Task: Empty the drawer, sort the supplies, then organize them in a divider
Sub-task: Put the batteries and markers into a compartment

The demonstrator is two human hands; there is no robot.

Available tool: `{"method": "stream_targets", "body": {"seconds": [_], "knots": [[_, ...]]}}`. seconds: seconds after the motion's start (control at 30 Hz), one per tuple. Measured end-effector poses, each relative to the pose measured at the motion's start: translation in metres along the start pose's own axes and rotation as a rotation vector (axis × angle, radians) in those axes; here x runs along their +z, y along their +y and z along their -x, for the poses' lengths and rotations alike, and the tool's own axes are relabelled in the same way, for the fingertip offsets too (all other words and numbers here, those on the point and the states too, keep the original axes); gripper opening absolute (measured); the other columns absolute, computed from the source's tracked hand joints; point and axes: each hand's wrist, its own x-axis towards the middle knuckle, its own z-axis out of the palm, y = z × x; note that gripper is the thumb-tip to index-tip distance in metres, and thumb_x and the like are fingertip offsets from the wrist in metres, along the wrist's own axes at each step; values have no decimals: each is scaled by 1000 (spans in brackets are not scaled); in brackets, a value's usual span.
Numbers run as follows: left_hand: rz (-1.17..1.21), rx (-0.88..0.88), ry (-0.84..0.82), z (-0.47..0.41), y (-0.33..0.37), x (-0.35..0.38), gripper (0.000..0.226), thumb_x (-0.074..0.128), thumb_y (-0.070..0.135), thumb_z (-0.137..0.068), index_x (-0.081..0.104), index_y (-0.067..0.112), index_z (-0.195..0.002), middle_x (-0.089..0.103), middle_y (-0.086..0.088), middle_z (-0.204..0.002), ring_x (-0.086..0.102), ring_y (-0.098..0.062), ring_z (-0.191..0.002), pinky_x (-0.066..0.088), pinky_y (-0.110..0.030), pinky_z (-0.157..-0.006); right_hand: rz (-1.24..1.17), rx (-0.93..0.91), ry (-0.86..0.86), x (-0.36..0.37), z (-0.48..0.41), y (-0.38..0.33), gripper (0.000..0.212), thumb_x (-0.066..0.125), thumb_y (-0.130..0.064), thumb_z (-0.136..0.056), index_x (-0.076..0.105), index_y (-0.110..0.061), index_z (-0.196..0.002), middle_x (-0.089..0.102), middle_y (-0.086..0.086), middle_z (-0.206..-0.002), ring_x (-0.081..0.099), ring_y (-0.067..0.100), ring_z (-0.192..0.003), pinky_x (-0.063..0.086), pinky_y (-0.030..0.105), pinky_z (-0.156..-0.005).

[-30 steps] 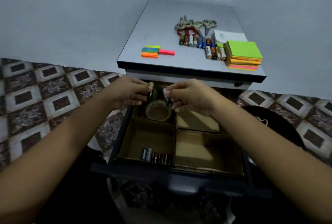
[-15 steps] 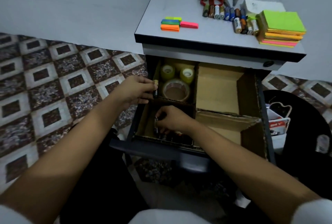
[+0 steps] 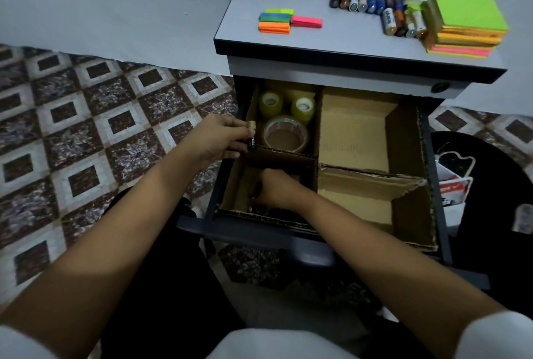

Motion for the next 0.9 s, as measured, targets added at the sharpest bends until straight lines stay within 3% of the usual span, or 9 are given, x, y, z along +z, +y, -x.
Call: {"method": "stream_targets", "body": {"seconds": [0.33, 0.43, 0.57, 0.67, 0.8, 0.9], "knots": [[-20, 2, 9, 0, 0, 1, 6, 62, 12, -88, 59, 17, -87, 62, 0, -80, 60, -11, -69, 47, -13, -49, 0, 9, 78, -5, 3, 4, 22, 57, -17, -91, 64, 0, -103, 65, 17, -110, 60, 29, -103, 39, 23, -72], [-24, 3, 10, 0, 0, 1, 6, 62, 12, -88, 59, 17, -88, 62, 0, -79, 60, -10, -66, 47, -13, -49, -8, 37, 82, -5, 2, 5, 19, 58, -15, -90, 65, 1, -99, 67, 16, -104, 62, 28, -98, 42, 25, -68], [-19, 6, 12, 1, 0, 2, 6, 61, 11, -88, 59, 16, -88, 61, -1, -79, 59, -10, -66, 47, -14, -49, -40, 82, 65, -8, 2, 5, 18, 58, -11, -89, 66, 2, -99, 67, 15, -102, 63, 26, -91, 39, 21, -50], [-30, 20, 21, 3, 1, 2, 6, 61, 10, -88, 60, 13, -94, 62, -1, -80, 59, -10, -67, 48, -14, -50, -87, 103, 92, -17, 9, 1, 20, 55, -7, -88, 68, -2, -102, 67, 13, -100, 61, 20, -82, 41, 21, -52], [-166, 102, 23, 8, -1, 4, 18, 64, 12, -87, 64, 16, -105, 63, 0, -79, 59, -7, -69, 49, -14, -54, -448, 113, 129, -46, 30, -8, 21, 52, -9, -93, 66, -6, -108, 63, 5, -86, 59, 14, -75, 52, 23, -67], [-271, 183, -23, 14, -3, 8, 19, 65, 14, -86, 65, 20, -104, 64, 0, -81, 58, -7, -70, 47, -11, -53, -704, 91, 210, -66, 44, -12, 20, 50, -14, -95, 64, -4, -106, 64, 4, -82, 60, 12, -74, 52, 21, -67]]}}
